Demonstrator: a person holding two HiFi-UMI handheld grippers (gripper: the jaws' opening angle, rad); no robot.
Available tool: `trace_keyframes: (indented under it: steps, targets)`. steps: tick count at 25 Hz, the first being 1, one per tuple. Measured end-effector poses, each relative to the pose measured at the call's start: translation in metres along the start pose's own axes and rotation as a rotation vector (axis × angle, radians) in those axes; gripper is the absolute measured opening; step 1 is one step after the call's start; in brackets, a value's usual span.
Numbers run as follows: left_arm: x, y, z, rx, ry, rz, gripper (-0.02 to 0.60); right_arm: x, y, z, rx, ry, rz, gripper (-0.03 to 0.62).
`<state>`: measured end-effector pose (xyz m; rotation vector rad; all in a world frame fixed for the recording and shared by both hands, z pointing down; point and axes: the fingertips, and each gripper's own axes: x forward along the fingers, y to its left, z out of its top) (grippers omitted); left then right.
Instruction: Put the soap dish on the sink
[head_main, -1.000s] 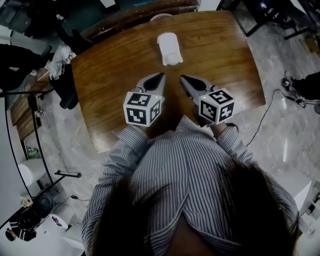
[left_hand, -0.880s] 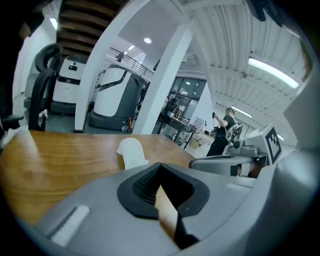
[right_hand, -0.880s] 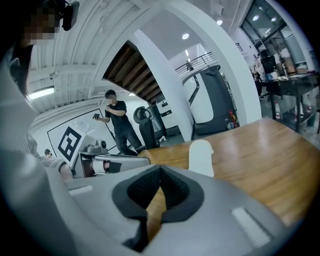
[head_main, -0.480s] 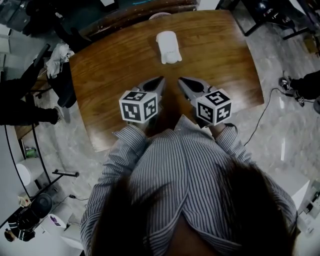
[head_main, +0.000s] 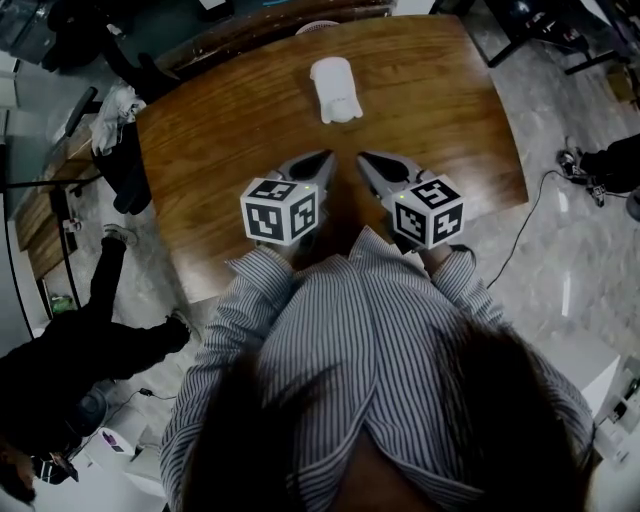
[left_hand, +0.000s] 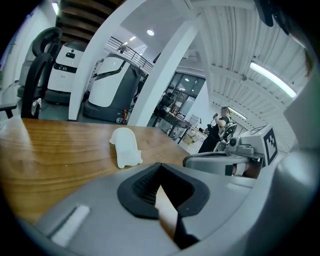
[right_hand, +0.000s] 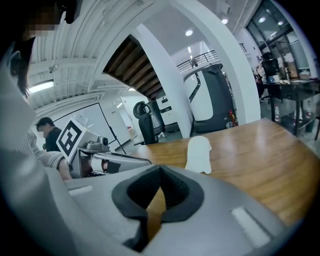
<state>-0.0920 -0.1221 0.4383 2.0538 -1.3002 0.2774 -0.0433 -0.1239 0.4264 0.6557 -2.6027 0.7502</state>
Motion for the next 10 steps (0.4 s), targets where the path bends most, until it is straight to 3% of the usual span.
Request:
trace_keyframes:
  steps: [10]
  targets:
    - [0.0013,-0.007,-0.0043,-0.007,0.006,-0.044,0.005,0.0007,0.0027,-0.0064,-0.003,0.015,-0.005,0.002]
